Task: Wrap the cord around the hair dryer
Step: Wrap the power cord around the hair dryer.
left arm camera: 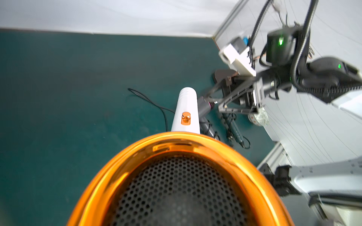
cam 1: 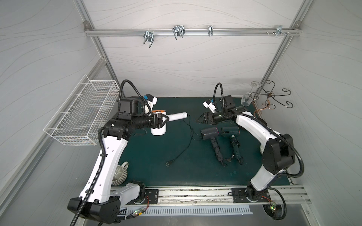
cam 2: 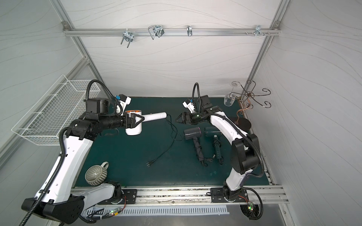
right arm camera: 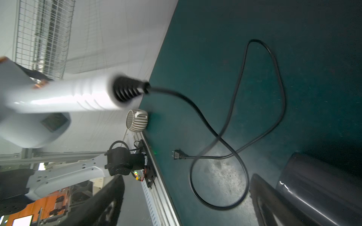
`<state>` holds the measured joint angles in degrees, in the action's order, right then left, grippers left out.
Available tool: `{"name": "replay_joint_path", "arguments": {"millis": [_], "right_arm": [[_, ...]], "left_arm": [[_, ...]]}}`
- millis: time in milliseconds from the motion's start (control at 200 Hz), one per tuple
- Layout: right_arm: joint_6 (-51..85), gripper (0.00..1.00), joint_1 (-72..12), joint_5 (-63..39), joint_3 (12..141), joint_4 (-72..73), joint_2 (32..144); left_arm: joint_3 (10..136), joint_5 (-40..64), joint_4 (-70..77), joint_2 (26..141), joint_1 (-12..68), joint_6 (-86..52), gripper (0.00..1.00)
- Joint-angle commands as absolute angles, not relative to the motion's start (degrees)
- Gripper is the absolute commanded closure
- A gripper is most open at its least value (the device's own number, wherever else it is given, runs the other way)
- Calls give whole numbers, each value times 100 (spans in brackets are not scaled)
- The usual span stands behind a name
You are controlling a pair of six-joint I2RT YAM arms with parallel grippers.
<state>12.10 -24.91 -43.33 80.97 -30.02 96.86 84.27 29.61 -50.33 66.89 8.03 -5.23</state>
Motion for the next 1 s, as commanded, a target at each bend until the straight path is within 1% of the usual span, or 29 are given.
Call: {"name": "replay_joint_path", "arguments": {"millis": [0, 125, 380, 485, 645, 735, 910, 995], "right_arm": [[937, 1, -2695, -3652, 7909, -2854, 9428], [909, 1, -2768, -3250, 7581, -2568, 9238], [795, 1, -2890, -2779, 6911, -1893, 8937], [757, 4, -2908, -2632, 6786, -1674, 9010], [455, 7, -3136, -2265, 7062, -1674, 9513], [356, 9, -3314, -1867, 7319, -1721, 9916], [242, 16, -3627, -989, 8332, -2419, 10923], [255, 21, -3708, -694, 8796, -2757, 11368]], "left_arm": [[8980, 2703, -4584, 6753, 774, -694, 100], [9311, 2508, -4608, 6870, 782, -774, 100], [10058, 2104, -4628, 7154, 787, -791, 100], [10363, 1824, -4692, 7254, 785, -820, 100], [10531, 1777, -4664, 7304, 789, -911, 100], [10755, 1817, -4649, 7322, 786, -957, 100], [10810, 1749, -4608, 7291, 787, -1041, 100], [10860, 1793, -4571, 7286, 787, -1089, 100]]}}
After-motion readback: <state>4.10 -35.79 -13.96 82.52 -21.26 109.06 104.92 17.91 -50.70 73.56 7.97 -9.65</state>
